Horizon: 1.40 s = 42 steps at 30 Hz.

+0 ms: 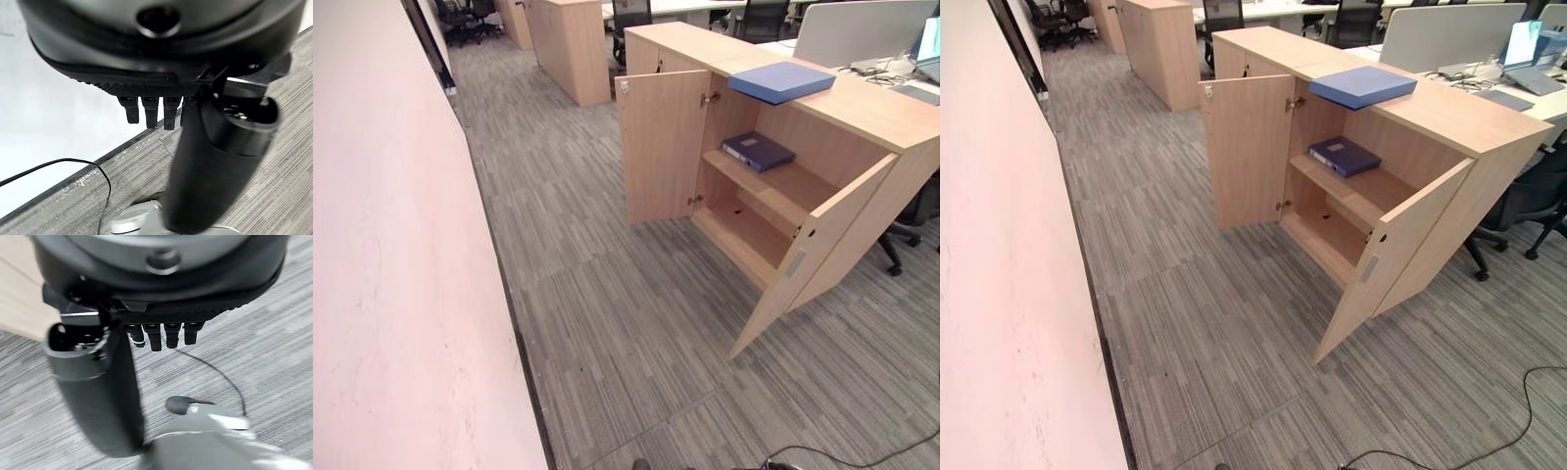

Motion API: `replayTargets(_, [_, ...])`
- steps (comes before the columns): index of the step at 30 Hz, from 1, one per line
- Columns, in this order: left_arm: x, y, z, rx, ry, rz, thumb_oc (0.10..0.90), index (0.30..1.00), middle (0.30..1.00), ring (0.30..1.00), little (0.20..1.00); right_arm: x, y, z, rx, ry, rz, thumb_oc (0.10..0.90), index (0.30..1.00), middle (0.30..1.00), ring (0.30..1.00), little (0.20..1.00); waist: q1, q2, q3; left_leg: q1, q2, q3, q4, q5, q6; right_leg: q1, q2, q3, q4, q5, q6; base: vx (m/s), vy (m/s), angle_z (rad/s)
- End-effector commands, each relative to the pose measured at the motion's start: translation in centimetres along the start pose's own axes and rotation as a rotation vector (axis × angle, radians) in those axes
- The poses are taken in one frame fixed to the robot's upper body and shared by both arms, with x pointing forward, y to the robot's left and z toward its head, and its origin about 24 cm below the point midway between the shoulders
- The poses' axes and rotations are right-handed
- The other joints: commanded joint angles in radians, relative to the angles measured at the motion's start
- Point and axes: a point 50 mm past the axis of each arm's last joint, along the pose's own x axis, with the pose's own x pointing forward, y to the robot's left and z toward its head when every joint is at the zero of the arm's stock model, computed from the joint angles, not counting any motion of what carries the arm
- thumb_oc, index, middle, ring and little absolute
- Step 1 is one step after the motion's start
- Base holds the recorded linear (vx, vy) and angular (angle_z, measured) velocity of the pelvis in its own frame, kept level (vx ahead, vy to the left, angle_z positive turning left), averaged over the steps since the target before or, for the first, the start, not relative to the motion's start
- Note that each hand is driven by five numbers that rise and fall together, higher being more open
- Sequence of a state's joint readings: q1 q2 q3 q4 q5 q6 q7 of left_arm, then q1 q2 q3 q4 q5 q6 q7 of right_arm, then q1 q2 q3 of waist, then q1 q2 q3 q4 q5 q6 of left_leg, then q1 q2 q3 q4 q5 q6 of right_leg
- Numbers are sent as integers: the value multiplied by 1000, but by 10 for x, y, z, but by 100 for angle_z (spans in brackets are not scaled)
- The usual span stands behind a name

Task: Put the empty folder in the office cabinet

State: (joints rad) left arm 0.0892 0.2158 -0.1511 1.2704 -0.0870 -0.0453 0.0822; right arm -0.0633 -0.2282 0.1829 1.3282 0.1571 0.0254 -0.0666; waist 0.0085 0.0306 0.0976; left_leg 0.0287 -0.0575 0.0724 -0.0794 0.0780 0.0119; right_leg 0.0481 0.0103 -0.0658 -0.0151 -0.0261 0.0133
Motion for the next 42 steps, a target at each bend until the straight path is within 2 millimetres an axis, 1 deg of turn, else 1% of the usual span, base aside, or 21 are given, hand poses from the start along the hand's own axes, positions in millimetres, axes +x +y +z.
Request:
replayTargets(1, [3,3,20,-103,-47,31,800,900,900,900,900,0,-2,-4,-87,18,-15,800,900,900,900,900,9,-21,13,65,-52,-80,-8,-91,21,24,-6,-4,-64,82,67,0,0,0])
replayTargets(7, [3,3,23,-116,-65,38,800,900,900,900,900,0,1,-7,-90,24,-8,800,900,900,900,900,12,-25,9,73,-51,-85,-8,-95,21,36,-6,-9,-67,78,66,0,0,0])
replayTargets(13, [3,3,18,-95,-35,10,800,900,900,900,900,0,0,-10,-142,52,14,800,900,900,900,900,14,-25,3,77,-50,-85,-8,-99,22,43,-7,-12,-70,76,66,0,0,0])
replayTargets(14, [3,2,16,-94,-26,-1,800,900,900,900,900,0,-1,-11,-110,55,15,800,900,900,900,900,12,-24,-1,80,-49,-85,-8,-100,22,44,-7,-11,-70,74,65,0,0,0])
replayTargets(17, [3,1,15,-98,-21,-7,800,900,900,900,900,0,-2,-9,-100,47,16,800,900,900,900,900,11,-24,-2,82,-49,-83,-8,-101,21,46,-6,-10,-71,74,65,0,0,0])
replayTargets(20, [3,0,12,-109,-10,-23,800,900,900,900,900,0,-2,0,-109,-2,14,800,900,900,900,900,7,-23,-2,86,-48,-78,-8,-103,21,49,-6,-7,-71,74,65,0,0,0])
replayTargets(21, [3,1,13,-106,-16,-19,800,900,900,900,900,0,-1,5,-151,-29,11,800,900,900,900,900,6,-23,-1,88,-48,-78,-8,-104,22,51,-6,-6,-71,73,66,0,0,0])
replayTargets(23, [3,1,14,-107,-22,-15,800,900,900,900,900,0,-2,8,-170,-53,0,800,900,900,900,900,6,-23,-1,88,-47,-77,-8,-104,22,51,-5,-5,-70,72,66,0,0,0])
replayTargets(24, [3,2,17,-114,-41,0,800,900,900,900,900,-1,-2,16,-198,-96,-21,800,900,900,900,900,5,-24,2,89,-47,-76,-8,-105,22,51,-5,-5,-68,72,66,0,0,0])
replayTargets(25, [3,2,17,-114,-41,0,800,900,900,900,900,-1,-2,16,-198,-96,-21,800,900,900,900,900,5,-24,2,89,-47,-76,-8,-105,22,51,-5,-5,-68,72,66,-48,-3,-3])
replayTargets(26, [2,4,30,-162,-118,50,800,900,900,900,900,-7,-2,41,-309,-268,-90,800,900,900,900,900,2,-23,13,87,-46,-72,-8,-104,22,47,-4,-4,-65,71,68,-41,-2,-4])
replayTargets(27, [2,4,30,-162,-118,50,800,900,900,900,900,-7,-2,41,-309,-268,-90,800,900,900,900,900,2,-23,13,87,-46,-72,-8,-104,22,47,-4,-4,-65,71,68,-57,-1,-4])
replayTargets(28, [1,3,32,-179,-135,50,800,900,900,900,900,-9,-5,46,-348,-315,-114,800,900,900,900,900,0,-22,16,87,-45,-71,-8,-104,22,44,-3,-3,-62,71,69,-32,4,-3])
replayTargets(29, [1,3,33,-191,-149,51,800,900,900,900,900,-11,-10,44,-367,-327,-136,800,900,900,900,900,-4,-21,19,86,-44,-68,-8,-105,22,42,-3,-2,-59,69,70,-40,10,-3])
replayTargets(30, [1,3,33,-193,-150,48,800,900,900,900,900,-10,-12,42,-350,-322,-135,800,900,900,900,900,-7,-21,20,87,-43,-65,-8,-105,21,41,-4,0,-57,70,70,-24,16,-3])
replayTargets(33, [1,1,30,-213,-128,40,800,900,900,900,900,-8,-12,33,-280,-276,-113,800,900,900,900,900,-13,-18,21,88,-42,-60,-8,-106,21,40,-4,2,-53,69,69,-3,14,-5])
replayTargets(35, [2,0,27,-234,-115,25,800,900,900,900,900,-7,-10,29,-156,-250,-51,800,900,900,900,900,-14,-18,21,91,-42,-57,-8,-107,21,41,-3,6,-53,69,68,4,5,-8])
replayTargets(37, [2,1,25,-236,-100,1,800,900,900,900,900,-6,-12,27,-75,-233,-5,800,900,900,900,900,-15,-18,19,93,-43,-56,-8,-108,20,45,-3,7,-53,69,68,17,6,-14])
replayTargets(42, [2,0,19,-217,-73,-15,800,900,900,900,900,-4,-15,20,-86,-187,-18,800,900,900,900,900,-15,-17,15,99,-42,-57,-8,-112,20,51,-3,5,-57,67,68,5,1,-2])
